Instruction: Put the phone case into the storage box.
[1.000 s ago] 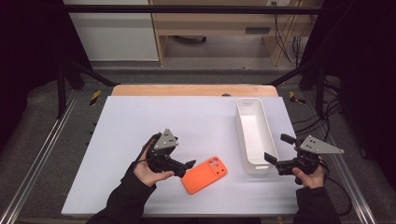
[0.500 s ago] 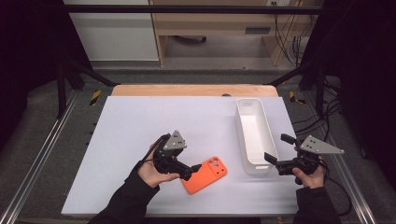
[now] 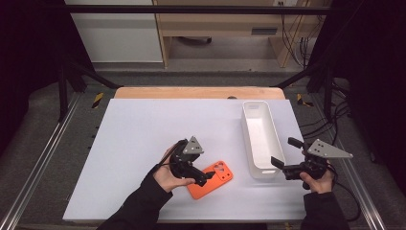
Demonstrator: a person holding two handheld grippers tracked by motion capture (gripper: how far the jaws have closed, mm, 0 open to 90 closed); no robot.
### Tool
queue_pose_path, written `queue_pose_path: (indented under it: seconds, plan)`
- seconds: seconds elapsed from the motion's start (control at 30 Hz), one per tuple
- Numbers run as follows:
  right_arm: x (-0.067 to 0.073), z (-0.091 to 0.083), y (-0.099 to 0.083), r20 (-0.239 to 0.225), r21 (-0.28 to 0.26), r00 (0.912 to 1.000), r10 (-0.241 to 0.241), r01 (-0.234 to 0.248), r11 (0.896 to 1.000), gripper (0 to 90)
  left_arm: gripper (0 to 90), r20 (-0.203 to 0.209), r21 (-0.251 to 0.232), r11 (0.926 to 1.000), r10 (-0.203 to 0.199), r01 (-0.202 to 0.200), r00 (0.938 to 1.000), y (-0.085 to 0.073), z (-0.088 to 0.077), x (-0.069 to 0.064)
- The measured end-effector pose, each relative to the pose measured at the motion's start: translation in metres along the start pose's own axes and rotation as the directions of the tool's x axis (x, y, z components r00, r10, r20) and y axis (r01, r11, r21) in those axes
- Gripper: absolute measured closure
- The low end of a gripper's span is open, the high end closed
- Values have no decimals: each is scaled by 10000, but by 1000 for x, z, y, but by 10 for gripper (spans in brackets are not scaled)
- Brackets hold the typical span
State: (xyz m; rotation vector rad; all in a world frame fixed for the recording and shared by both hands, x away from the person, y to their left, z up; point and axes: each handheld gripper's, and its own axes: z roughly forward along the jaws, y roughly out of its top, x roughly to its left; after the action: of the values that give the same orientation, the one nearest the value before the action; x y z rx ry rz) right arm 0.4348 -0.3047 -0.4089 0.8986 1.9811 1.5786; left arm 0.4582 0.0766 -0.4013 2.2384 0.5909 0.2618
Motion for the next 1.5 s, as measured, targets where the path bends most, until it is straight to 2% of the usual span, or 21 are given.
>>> queue_pose_path:
  seconds: [0.43,0.53,0.93,1.3,1.5]
  plan:
    - [0,0,0,-27,8,10000,-22,22,10000,4,0,96,561,9983,-134,128,9999,-10,18,-2]
    - [0,0,0,-24,12,10000,-4,4,10000,4,0,151,860,9962,-162,148,9998,-15,26,-3]
    - [0,0,0,-28,11,10000,-22,22,10000,4,0,311,1334,9909,-228,185,9993,-20,39,-2]
    - [0,0,0,-33,1,10000,-10,10,10000,4,0,390,1922,9813,-129,52,9992,-27,54,-7]
    - [1,1,0,-28,33,10000,-11,11,10000,4,0,404,2332,9724,-15,-79,9992,-30,61,-10]
